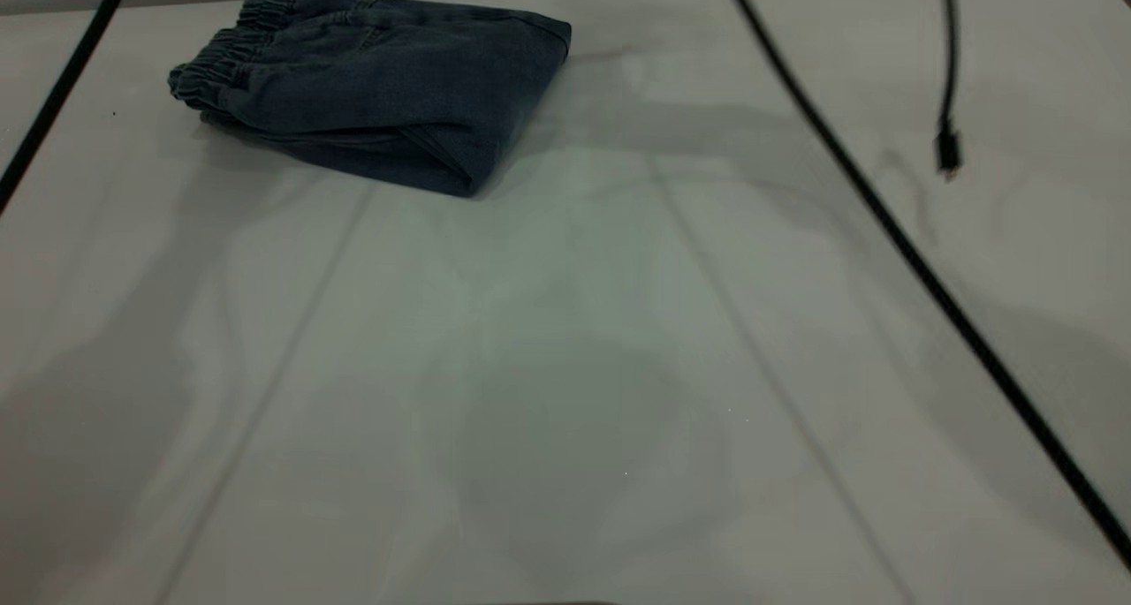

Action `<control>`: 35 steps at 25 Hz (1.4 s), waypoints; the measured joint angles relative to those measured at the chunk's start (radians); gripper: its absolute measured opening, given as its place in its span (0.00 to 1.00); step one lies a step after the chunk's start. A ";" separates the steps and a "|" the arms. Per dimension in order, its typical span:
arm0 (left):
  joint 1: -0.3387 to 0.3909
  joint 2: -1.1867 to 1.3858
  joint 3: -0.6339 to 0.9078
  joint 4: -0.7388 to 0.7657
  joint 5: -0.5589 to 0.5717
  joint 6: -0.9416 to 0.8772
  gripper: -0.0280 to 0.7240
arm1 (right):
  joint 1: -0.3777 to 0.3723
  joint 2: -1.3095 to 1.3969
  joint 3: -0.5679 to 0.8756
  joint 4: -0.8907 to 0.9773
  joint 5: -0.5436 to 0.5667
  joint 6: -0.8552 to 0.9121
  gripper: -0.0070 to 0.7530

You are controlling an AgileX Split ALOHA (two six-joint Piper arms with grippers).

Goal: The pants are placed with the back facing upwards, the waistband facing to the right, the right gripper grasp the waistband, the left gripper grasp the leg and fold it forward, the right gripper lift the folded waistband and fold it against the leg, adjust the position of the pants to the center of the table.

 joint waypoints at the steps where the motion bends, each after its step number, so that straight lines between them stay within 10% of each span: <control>1: -0.001 0.007 0.012 -0.010 0.000 0.032 0.71 | -0.021 -0.016 -0.003 -0.102 0.010 0.065 0.76; 8: -0.035 0.075 0.109 -0.031 0.000 0.367 0.71 | -0.084 -0.104 -0.060 -0.654 0.161 0.424 0.76; 18: -0.039 0.217 0.111 -0.028 0.000 0.669 0.71 | -0.083 -0.150 -0.082 -0.726 0.257 0.489 0.76; 35: -0.181 0.279 0.049 -0.036 0.000 0.242 0.71 | -0.089 -0.228 -0.093 -0.727 0.292 0.493 0.76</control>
